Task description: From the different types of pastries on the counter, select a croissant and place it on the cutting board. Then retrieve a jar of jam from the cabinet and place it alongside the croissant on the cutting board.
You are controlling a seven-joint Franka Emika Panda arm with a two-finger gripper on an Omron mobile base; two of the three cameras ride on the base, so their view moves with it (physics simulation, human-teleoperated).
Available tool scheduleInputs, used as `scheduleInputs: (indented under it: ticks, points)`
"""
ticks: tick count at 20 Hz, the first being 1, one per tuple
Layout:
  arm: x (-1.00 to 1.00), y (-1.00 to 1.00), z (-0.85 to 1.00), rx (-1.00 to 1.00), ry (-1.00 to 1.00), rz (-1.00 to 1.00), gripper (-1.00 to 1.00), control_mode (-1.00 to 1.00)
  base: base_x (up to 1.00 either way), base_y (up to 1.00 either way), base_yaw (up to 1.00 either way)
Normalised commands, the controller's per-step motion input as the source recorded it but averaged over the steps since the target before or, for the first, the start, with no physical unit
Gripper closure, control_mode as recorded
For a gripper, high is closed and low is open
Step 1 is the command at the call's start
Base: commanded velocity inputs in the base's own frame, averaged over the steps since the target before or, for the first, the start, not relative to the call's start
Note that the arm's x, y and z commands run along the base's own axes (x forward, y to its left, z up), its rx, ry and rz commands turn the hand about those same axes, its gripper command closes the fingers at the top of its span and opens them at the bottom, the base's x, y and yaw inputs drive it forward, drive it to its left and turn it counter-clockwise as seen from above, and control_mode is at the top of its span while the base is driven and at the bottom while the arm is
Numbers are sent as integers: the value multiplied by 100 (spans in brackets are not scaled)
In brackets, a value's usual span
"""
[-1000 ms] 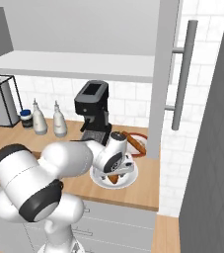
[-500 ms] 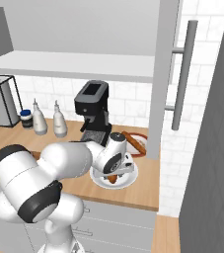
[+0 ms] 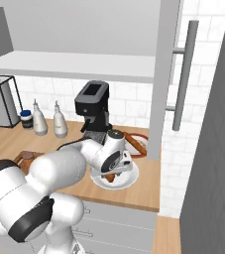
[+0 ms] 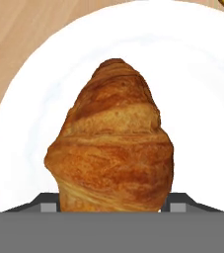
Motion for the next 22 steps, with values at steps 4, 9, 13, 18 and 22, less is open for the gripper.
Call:
scheduleInputs:
  ticks: [4,9,13,18,22]
  points:
    - [-12,16,22,0,-1,0,100,-100,0,0,0]
    - [-29,44,38,4,1,1,100,-100,0,0,0]
    - [-21,69,54,0,0,4,100,-100,0,0,0]
    - [-10,75,43,0,-2,0,100,-100,0,0,0]
    - [-1,83,3,-8,-9,0,100,-100,0,0,0]
